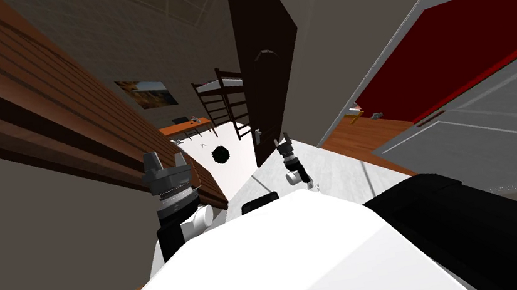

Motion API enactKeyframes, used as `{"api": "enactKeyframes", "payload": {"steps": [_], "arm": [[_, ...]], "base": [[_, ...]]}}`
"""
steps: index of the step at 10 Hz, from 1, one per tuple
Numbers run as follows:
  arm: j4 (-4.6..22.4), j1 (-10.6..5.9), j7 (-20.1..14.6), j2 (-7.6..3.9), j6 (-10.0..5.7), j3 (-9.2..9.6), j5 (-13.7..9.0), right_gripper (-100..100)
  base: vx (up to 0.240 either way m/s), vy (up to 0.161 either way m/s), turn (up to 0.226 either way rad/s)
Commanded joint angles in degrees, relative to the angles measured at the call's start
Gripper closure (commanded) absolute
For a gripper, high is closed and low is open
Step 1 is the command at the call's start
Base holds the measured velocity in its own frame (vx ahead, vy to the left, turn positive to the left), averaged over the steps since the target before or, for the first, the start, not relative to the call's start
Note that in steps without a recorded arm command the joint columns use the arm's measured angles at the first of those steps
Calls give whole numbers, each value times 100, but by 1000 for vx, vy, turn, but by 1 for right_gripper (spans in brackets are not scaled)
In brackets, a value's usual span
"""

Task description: Push the door open

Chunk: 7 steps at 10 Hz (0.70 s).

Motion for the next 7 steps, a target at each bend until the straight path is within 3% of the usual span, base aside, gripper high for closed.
{"api": "enactKeyframes", "payload": {"steps": [1, 3, 4, 7], "arm": [[266, -151, -37, -123, 43, 73, -45, -100], [652, -341, -105, -345, 31, 220, -116, -100], [692, -341, -105, -345, 31, 220, -116, -100], [1340, -630, -207, -682, 11, 443, -224, -100]], "base": [[63, -52, 69], [78, -91, 160], [43, -78, 54], [61, -70, 128]]}}
